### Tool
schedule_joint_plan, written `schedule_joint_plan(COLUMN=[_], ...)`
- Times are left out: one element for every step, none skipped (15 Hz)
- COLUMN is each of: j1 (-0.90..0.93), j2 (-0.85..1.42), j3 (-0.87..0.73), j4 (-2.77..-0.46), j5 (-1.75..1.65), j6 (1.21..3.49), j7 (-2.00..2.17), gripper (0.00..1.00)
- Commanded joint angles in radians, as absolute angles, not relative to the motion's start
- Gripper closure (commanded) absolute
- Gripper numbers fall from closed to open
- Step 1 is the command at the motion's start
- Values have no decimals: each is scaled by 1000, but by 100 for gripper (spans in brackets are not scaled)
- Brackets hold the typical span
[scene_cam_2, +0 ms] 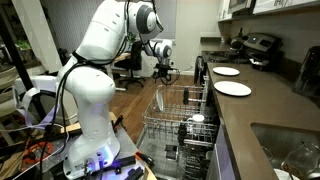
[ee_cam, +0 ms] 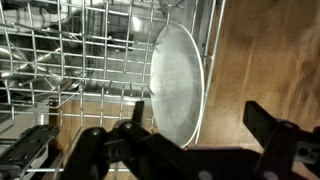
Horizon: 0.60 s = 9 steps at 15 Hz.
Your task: Remove the plate from the plate dryer and put it on top of the plate on right of the counter
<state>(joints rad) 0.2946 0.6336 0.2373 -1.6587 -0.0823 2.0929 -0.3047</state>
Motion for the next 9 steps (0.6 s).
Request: schedule_joint_plan(j1=[303,307,310,313,316,319,325,327,328], j2=[674,680,686,692,701,705,714,721,729], j3=[241,239,238,237,236,235,230,230,230], j4=[-1634,-1635,-1638,-1639,-1638,-1641,-1641,-1641,-1641], j5=[-91,-96,-99,-100,-101,-103,-110,-110,-108], j6=[2120,2128,2146,2155,2171,2185,2207,2221,2236], j7=[-284,-281,-278,-275,-271,-267,-259,-254,-252], gripper=[0,0,0,0,0,0,0,0,0])
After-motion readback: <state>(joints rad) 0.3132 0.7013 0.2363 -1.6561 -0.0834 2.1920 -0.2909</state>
